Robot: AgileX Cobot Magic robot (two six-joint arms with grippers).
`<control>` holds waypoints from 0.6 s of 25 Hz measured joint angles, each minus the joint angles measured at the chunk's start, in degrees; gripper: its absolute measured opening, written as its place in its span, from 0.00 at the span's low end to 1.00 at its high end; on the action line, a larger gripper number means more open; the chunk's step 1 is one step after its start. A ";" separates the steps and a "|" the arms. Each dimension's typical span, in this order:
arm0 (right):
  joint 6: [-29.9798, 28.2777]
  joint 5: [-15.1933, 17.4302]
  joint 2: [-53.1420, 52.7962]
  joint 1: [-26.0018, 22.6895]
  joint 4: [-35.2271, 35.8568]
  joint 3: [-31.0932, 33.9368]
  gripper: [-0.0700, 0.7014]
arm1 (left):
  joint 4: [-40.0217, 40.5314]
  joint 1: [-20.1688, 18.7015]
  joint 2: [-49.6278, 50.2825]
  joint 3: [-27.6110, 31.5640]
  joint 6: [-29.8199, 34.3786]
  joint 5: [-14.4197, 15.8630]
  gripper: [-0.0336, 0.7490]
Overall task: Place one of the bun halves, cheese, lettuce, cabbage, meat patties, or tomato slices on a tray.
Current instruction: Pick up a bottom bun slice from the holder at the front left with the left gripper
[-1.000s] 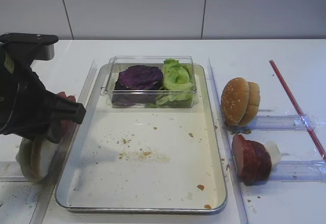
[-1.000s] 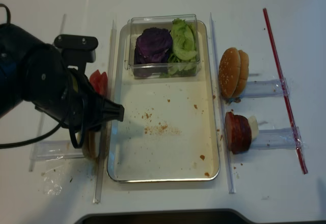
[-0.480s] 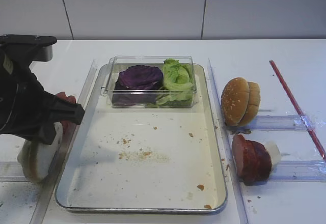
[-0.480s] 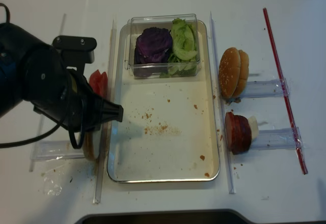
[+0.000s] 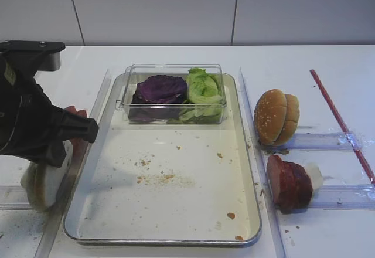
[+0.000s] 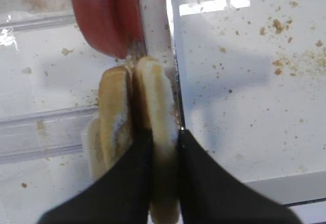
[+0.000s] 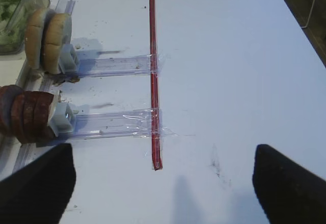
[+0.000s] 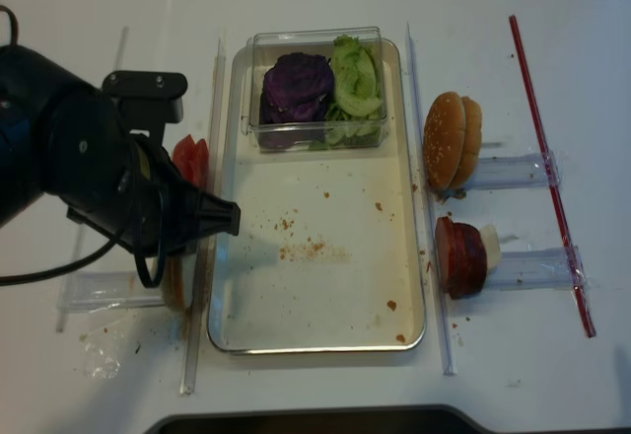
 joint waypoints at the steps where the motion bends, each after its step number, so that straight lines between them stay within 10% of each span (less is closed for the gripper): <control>1: 0.00 0.00 0.00 0.00 0.00 0.00 0.99 | 0.00 0.00 0.00 0.00 0.00 0.00 0.15; 15: 0.00 0.00 0.00 0.00 0.00 0.00 0.99 | -0.03 0.00 -2.16 0.00 0.00 0.00 0.15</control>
